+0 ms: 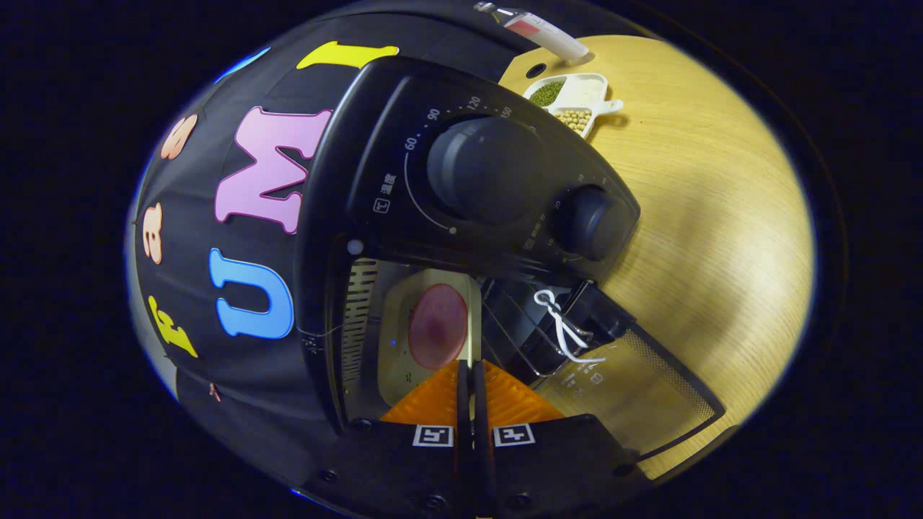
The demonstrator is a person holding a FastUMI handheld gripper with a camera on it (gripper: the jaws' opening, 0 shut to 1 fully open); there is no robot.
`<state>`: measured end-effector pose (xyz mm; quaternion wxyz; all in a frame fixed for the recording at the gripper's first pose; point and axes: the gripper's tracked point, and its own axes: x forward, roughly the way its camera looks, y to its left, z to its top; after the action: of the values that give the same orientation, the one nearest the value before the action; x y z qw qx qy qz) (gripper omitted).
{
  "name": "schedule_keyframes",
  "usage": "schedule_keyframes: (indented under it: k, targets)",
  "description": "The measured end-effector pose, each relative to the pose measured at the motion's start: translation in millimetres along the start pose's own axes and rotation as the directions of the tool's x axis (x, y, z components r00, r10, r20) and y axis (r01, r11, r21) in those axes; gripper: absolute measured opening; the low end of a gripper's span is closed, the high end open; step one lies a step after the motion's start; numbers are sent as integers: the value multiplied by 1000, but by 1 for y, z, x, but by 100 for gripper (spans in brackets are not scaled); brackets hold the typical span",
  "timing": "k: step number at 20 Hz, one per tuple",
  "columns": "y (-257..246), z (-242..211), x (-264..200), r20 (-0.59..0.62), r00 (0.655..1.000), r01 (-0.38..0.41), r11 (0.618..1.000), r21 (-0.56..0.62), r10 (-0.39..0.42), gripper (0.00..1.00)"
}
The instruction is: Open the toaster oven, put the food inside, and close the toaster oven door.
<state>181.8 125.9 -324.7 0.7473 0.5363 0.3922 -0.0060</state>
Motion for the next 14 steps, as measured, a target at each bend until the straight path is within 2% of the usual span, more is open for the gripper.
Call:
schedule_keyframes:
  k: [3,6,7,8,9,10,14]
  targets:
    - [0,0,1,35,999,18,999,-37,-17,6]
    - [8,5,-3,71,997,-16,997,-73,21,15]
    - [12,4,-8,70,997,-32,997,-74,37,26]
    - [13,2,-11,61,997,-32,996,-79,37,57]
    - [16,0,-14,54,997,-46,995,-86,51,68]
    - [13,-3,-20,45,998,-34,994,-103,39,88]
    - [4,-17,-49,19,1000,5,978,-207,-1,99]
